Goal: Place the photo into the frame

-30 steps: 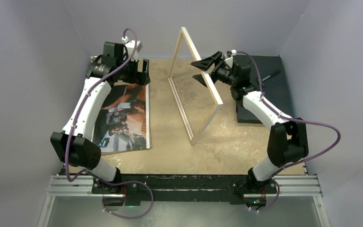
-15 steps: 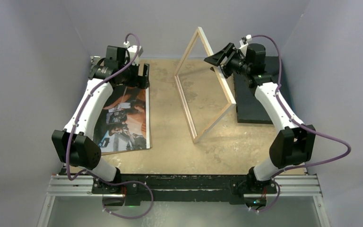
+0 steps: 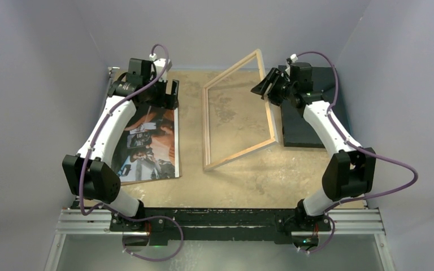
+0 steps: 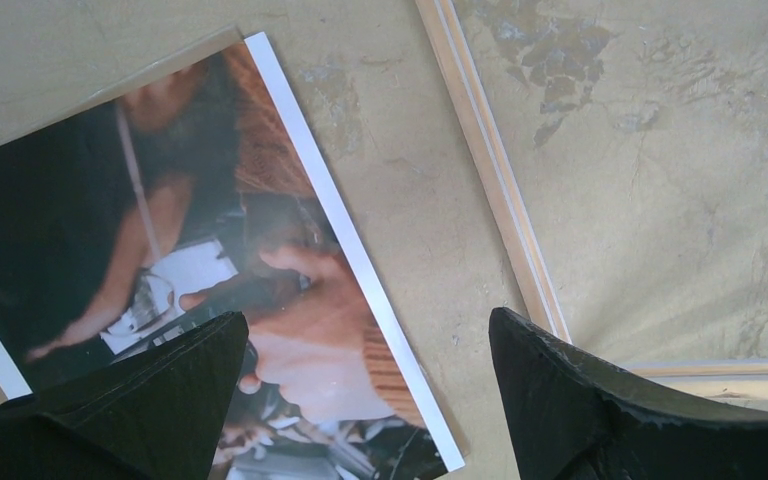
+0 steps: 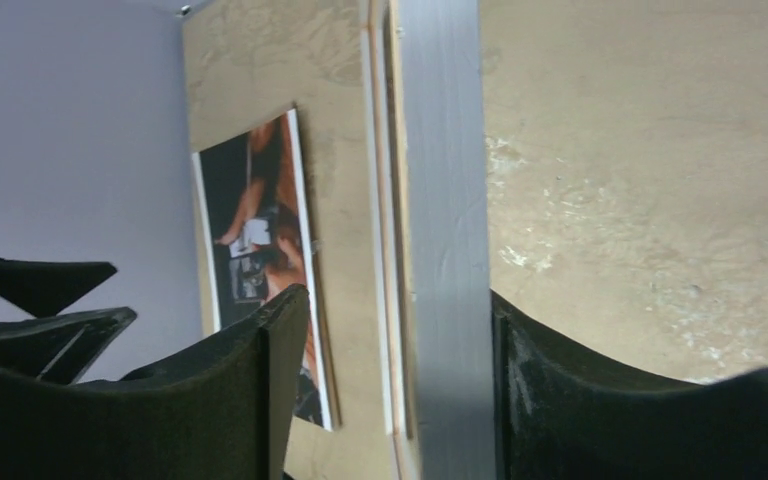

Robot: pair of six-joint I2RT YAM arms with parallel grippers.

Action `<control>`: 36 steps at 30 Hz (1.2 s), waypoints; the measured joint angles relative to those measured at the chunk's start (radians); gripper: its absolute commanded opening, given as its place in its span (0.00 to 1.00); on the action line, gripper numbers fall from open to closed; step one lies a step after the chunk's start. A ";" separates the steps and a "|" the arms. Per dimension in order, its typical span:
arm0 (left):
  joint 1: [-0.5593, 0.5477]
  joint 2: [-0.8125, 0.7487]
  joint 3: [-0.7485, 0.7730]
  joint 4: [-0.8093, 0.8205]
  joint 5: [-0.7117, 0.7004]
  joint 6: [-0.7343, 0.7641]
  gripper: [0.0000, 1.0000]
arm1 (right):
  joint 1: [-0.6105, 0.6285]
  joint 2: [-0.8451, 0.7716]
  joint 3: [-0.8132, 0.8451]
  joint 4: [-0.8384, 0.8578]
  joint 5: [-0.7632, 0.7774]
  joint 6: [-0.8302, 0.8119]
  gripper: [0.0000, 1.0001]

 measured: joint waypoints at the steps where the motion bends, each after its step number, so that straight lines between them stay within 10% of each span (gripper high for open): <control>1: 0.000 -0.001 -0.002 0.000 0.000 0.001 0.89 | 0.000 0.000 -0.005 0.000 0.009 -0.011 0.53; 18: 0.000 -0.039 -0.166 0.032 -0.134 0.115 0.85 | 0.001 -0.013 -0.264 0.071 0.093 -0.093 0.37; 36: -0.002 -0.066 -0.376 0.192 -0.164 0.213 0.83 | 0.041 0.051 -0.344 0.087 0.299 -0.125 0.52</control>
